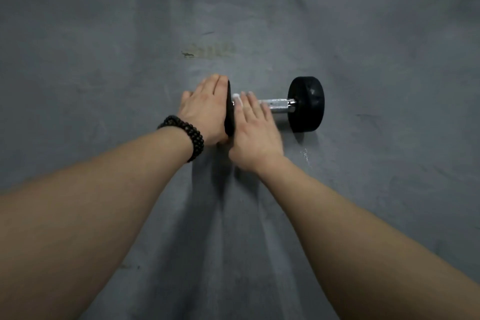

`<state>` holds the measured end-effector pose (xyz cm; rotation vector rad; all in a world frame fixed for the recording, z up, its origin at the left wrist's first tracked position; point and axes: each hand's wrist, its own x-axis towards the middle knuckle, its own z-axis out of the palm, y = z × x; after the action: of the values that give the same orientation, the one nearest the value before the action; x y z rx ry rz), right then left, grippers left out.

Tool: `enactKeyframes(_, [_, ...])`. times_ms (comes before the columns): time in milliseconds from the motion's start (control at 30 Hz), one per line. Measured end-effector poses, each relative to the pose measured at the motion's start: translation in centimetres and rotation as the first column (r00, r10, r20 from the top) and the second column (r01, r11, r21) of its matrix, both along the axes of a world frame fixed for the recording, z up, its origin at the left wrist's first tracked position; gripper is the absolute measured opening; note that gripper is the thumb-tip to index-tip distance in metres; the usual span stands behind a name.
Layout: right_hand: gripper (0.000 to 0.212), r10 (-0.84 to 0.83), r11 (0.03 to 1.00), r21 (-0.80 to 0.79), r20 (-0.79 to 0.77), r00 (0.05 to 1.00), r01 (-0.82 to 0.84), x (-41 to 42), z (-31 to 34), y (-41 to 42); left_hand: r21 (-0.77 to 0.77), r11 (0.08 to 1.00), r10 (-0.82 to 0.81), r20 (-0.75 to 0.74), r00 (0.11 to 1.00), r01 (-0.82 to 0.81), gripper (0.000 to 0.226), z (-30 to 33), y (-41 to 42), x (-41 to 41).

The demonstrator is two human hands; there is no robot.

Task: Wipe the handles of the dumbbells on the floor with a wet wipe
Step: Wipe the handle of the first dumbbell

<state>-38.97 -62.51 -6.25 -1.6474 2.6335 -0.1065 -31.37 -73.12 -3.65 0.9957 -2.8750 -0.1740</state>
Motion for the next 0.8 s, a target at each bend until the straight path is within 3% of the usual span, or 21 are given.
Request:
enactKeyframes(67, [0.083, -0.133, 0.989, 0.047, -0.137, 0.982, 0.141, -2.0, -0.3, 1.0, 0.046, 0.999, 0.016, 0.061, 0.998, -0.019, 0.132, 0.7, -0.6, -0.6])
enactKeyframes(167, [0.082, -0.281, 0.954, 0.045, -0.205, 0.938, 0.296, -3.9, -1.1, 2.0, 0.151, 0.986, 0.052, 0.092, 0.994, -0.066, 0.136, 1.2, -1.8, -1.7])
enactKeyframes(233, [0.093, -0.228, 0.974, -0.006, -0.080, 0.970, 0.228, -3.4, -0.9, 0.6, 0.204, 0.976, 0.055, 0.112, 0.992, -0.077, 0.132, 1.6, -2.6, -2.3])
enactKeyframes(300, [0.102, -0.053, 0.998, -0.015, 0.016, 0.998, 0.053, -2.6, -0.8, -1.0, 0.268, 0.959, 0.056, 0.123, 0.991, -0.088, 0.128, 2.0, -3.4, -2.8])
enactKeyframes(367, [0.097, 0.051, 0.999, 0.023, -0.057, 0.997, -0.050, -2.8, -0.8, -1.3, 0.321, 0.943, 0.054, 0.123, 0.991, -0.091, 0.126, 2.2, -4.0, -3.2])
enactKeyframes(467, [0.078, -0.129, 0.991, 0.008, -0.184, 0.974, 0.132, -4.7, -1.2, 0.1, 0.341, 0.936, 0.050, 0.125, 0.991, -0.090, 0.120, 2.3, -4.6, -3.5])
enactKeyframes(533, [0.080, -0.188, 0.982, -0.026, -0.178, 0.966, 0.187, -5.4, -1.6, 1.2, 0.297, 0.953, 0.033, 0.100, 0.994, -0.062, 0.112, 2.2, -4.9, -3.3])
enactKeyframes(700, [0.093, -0.091, 0.995, -0.046, -0.173, 0.981, 0.084, -6.3, -2.2, 2.0, 0.224, 0.975, -0.029, 0.091, 0.995, 0.008, 0.092, 2.3, -5.2, -3.1])
enactKeyframes(800, [0.093, -0.042, 0.999, 0.016, -0.193, 0.980, 0.046, -7.4, -1.5, 1.9, 0.236, 0.972, -0.038, 0.094, 0.995, 0.015, 0.093, 2.1, -5.3, -2.9])
